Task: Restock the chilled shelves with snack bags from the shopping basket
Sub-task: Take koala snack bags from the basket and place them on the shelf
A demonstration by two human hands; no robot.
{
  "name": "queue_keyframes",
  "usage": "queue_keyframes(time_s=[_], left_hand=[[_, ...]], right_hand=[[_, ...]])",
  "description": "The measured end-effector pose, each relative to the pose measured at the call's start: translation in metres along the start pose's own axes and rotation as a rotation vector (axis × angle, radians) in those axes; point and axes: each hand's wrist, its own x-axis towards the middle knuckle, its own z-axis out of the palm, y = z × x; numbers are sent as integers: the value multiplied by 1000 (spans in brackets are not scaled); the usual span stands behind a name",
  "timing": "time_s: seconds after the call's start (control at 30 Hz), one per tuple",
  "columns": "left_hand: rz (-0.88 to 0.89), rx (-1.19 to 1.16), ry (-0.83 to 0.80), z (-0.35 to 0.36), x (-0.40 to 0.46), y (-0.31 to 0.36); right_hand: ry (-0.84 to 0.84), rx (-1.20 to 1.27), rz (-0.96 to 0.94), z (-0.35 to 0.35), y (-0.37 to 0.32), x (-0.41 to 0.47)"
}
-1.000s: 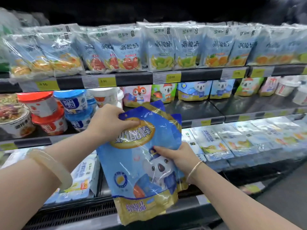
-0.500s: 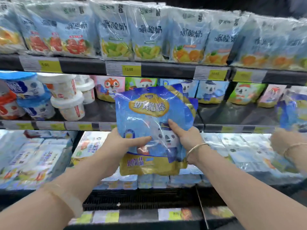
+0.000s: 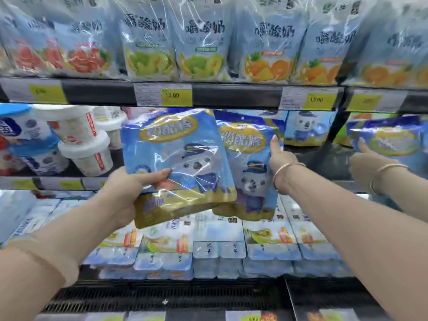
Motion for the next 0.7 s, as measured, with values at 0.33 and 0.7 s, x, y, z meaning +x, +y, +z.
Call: queue_keyframes(time_s=[0.33, 0.7], left_hand=[[73, -47, -7, -1, 51, 13], [147, -5, 19, 1, 79, 4]], right_hand=[[201, 91, -153, 3, -42, 66], [288, 153, -350, 12, -18, 79]])
